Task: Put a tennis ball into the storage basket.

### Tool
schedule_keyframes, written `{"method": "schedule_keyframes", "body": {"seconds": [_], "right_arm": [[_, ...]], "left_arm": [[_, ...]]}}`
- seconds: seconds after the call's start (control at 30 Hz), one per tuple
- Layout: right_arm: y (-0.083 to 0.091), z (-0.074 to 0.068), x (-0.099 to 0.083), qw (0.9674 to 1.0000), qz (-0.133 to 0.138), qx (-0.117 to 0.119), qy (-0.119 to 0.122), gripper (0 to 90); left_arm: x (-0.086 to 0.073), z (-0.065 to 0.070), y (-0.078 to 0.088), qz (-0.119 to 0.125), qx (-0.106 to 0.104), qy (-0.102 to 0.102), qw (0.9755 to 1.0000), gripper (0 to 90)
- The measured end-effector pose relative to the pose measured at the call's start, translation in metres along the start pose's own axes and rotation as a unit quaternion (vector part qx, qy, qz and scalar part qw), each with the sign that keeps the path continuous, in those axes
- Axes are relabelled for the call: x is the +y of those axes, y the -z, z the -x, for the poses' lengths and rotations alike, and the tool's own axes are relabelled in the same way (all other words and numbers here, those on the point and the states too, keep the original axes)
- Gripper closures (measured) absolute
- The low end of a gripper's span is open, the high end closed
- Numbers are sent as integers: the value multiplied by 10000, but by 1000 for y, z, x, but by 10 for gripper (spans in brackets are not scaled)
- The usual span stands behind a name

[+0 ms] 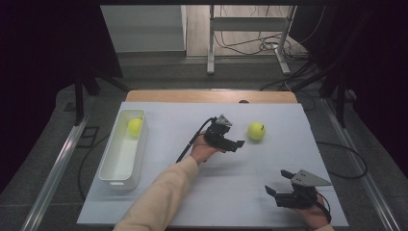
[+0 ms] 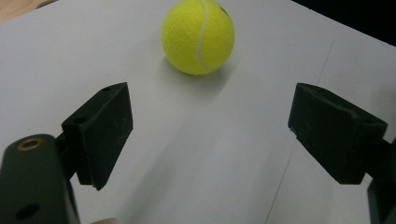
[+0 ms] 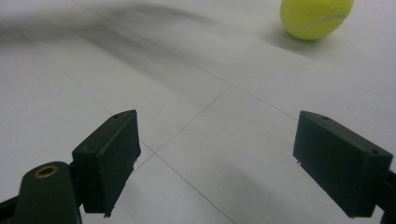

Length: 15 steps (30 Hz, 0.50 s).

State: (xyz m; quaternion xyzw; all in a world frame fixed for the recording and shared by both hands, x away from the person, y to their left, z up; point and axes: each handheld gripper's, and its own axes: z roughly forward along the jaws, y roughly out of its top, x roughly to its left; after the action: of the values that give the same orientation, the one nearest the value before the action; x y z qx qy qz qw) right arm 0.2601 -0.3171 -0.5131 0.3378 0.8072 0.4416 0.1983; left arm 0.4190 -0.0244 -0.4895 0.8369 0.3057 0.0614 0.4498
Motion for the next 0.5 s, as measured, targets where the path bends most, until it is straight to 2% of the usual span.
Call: {"method": "schedule_keyframes", "body": {"seconds": [0.1,0.5], "right_arm": [[0,0,0,10000,7,7,-4,151],[0,1,0,10000,-1,2,-27,151]], "left_arm": [[2,1,-2,51,107,-36,9999,147],[7,3,-13,-25,5,-47,10000,147]]}}
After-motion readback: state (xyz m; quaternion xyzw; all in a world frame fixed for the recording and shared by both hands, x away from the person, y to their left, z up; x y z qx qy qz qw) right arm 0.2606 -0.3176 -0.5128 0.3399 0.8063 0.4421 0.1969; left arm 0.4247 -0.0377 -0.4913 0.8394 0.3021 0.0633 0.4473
